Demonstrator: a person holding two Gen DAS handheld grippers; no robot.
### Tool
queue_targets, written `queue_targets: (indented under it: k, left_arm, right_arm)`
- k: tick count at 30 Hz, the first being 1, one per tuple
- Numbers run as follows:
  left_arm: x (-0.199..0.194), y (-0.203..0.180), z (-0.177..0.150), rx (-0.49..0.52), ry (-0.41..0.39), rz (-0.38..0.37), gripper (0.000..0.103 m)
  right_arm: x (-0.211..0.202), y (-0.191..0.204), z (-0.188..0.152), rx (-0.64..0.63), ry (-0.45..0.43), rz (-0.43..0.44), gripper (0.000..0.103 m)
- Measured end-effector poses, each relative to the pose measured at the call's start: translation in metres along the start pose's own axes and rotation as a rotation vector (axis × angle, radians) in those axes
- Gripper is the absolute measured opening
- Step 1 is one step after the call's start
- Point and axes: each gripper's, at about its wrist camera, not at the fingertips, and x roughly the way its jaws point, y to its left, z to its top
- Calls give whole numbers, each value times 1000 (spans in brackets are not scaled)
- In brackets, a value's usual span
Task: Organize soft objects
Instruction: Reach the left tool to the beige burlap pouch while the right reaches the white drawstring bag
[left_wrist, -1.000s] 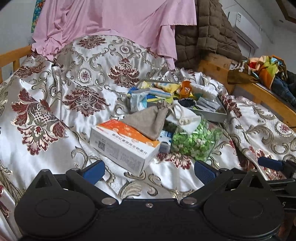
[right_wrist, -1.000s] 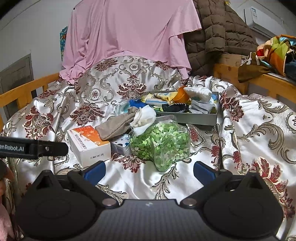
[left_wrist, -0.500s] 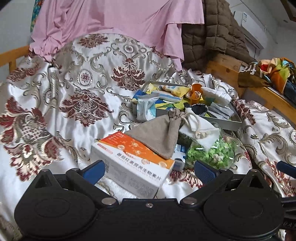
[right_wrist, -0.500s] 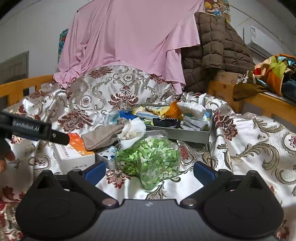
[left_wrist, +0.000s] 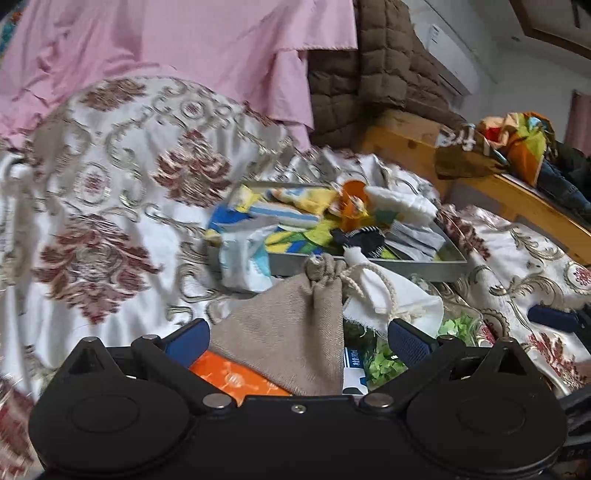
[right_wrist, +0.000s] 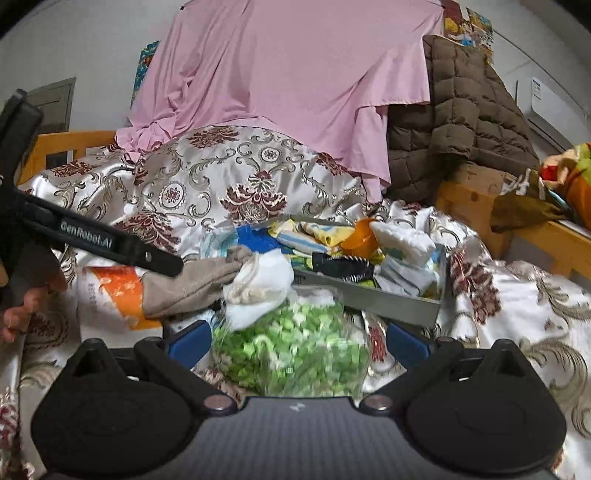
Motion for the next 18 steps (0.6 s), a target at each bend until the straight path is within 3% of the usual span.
queue_targets:
  k: [7,15,18]
  left_arm:
    - [23,10,14,63,54,-60,102]
    - [72,19,28,70,257,-134,102]
    - [79,25,30,43,261,-159,102]
  right_arm:
    - [27,3,12,-41,7,22,103]
    - [55,15,24,-141,25,13,100]
    - [64,20,27,-179,29,1,98]
